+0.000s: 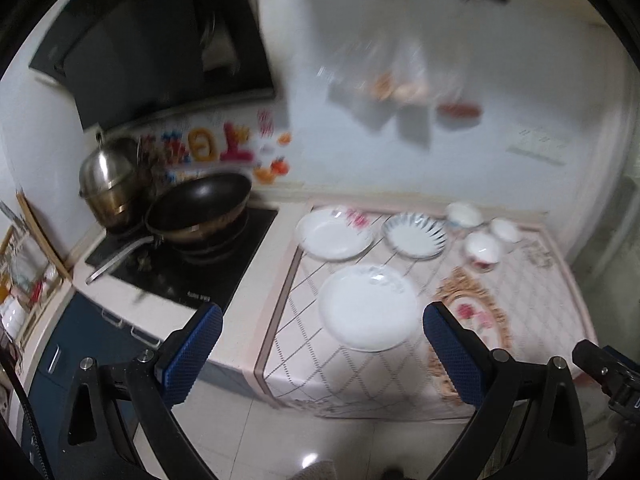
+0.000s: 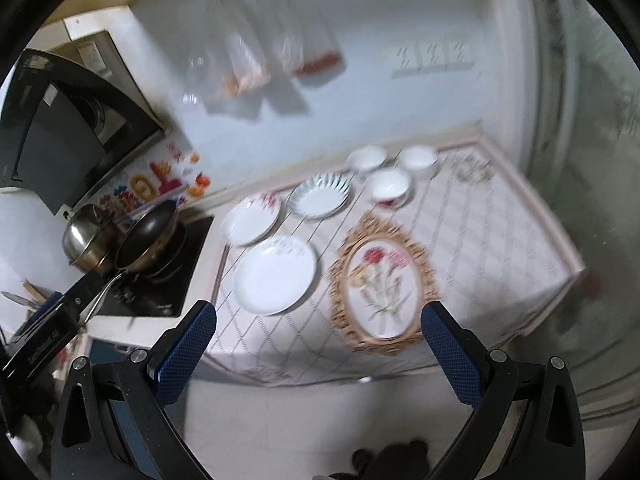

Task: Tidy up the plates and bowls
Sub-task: 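Grasp the rim of the grey-flower white plate with both grippers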

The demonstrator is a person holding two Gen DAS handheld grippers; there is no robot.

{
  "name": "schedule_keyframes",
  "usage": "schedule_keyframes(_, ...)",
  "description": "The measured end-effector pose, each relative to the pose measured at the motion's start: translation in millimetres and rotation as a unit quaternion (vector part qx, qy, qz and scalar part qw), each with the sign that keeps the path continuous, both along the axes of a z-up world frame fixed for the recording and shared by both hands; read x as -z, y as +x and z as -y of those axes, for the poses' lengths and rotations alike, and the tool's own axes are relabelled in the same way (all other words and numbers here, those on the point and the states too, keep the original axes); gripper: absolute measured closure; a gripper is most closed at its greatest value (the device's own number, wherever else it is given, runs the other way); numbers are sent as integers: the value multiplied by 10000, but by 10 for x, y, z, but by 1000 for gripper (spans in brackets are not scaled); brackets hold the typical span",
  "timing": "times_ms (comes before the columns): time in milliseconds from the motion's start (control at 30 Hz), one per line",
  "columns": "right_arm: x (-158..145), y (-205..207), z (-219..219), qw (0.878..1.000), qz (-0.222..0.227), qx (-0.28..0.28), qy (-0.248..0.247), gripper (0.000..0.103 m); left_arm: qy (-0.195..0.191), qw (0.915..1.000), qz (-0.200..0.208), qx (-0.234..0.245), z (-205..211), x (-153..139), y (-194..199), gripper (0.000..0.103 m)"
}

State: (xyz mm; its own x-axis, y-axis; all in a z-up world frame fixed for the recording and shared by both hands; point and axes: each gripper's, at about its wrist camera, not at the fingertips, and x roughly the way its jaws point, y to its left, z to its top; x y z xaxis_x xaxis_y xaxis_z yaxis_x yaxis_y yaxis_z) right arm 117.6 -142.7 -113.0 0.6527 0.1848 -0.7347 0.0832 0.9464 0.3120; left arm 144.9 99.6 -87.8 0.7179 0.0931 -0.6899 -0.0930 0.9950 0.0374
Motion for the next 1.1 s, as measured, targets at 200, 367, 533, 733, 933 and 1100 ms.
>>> schedule_keyframes(200,957,1090,-46,9944,-839,-296,574,3,-511,9938,-977,-124,-299,865,893,4)
schedule_keyframes(367,1843,2083,-124,9813,-1523,-737,915,19,-653,9821,-1754,-198,-337,1607,1533,16)
schedule_keyframes(533,2538,2803,-261,9638,-2082,-1238,1114,33,-906,9628,-2538,-175,-311,2319,2047,34)
schedule_keyframes(733,3051,3318,-429,9506,-2334,-1605,1270,58,-1083,9482,-2977,-226,-388,2764,2295,58)
schedule_keyframes(933,3228,3489,-597,9471,-2267,-1895,1252,92,-1463,9472,-2822,-412,-496,2775,2224,71)
schedule_keyframes(1100,3170,3468,-554,9482,-2250,-1858,1255,92,-1474,9476,-2809,-367,-404,2682,2098,74)
